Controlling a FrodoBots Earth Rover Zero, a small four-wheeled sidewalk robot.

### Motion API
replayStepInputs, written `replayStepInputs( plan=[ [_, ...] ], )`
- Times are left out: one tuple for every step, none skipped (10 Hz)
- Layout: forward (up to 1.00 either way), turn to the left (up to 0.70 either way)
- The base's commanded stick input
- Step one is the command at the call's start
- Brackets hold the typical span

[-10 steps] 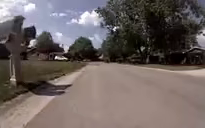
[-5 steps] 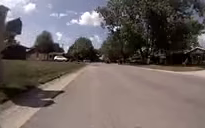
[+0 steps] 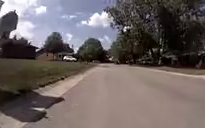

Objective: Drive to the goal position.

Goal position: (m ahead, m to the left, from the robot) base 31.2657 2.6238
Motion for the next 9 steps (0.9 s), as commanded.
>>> replayStepInputs(
  plan=[
    [1.00,0.00],
    [1.00,0.00],
    [1.00,0.00],
    [1.00,0.00],
    [1.00,0.00],
    [1.00,0.00],
    [1.00,-0.02],
    [1.00,-0.09],
    [1.00,-0.13]
  ],
)
